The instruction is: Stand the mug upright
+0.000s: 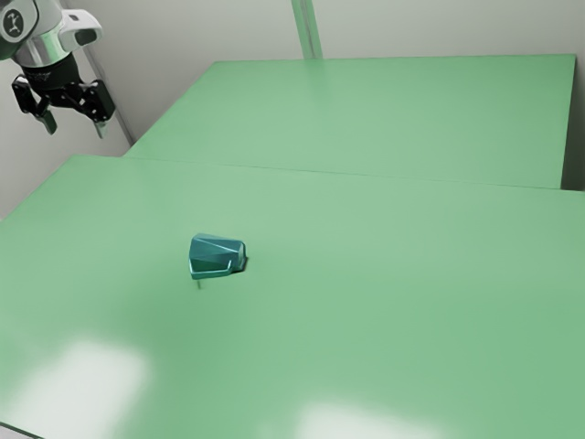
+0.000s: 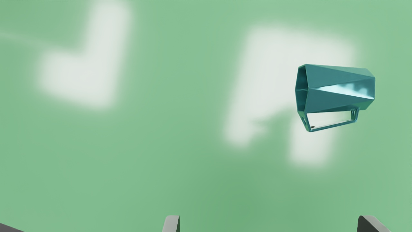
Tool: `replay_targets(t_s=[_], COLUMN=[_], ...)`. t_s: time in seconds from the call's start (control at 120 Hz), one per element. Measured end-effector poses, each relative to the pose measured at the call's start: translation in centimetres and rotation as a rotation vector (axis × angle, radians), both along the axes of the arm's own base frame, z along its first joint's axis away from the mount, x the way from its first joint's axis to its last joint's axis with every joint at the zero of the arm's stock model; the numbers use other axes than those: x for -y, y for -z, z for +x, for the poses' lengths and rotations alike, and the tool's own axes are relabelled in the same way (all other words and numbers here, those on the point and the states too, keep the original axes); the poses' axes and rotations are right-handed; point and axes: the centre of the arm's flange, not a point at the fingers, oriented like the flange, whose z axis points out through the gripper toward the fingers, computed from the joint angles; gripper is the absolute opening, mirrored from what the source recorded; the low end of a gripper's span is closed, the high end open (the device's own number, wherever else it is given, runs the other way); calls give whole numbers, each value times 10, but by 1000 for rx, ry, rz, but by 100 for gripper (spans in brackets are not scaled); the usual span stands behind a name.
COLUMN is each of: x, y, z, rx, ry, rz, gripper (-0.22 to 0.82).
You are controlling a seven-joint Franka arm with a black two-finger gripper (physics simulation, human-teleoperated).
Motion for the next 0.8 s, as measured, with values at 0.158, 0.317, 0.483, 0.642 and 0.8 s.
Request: replay_targets(t_s=[0.158,0.317,0.483,0.642,0.8], x=[0,-2,-15,-32,-48], y=[0,35,109,183,233], z=[3,29,41,36,49], rx=[16,0,-81,-171,-201], ry=[6,4,-71,-193,-285], rz=[0,-57,-263,-457,-565], gripper=[60,60,60,60,60])
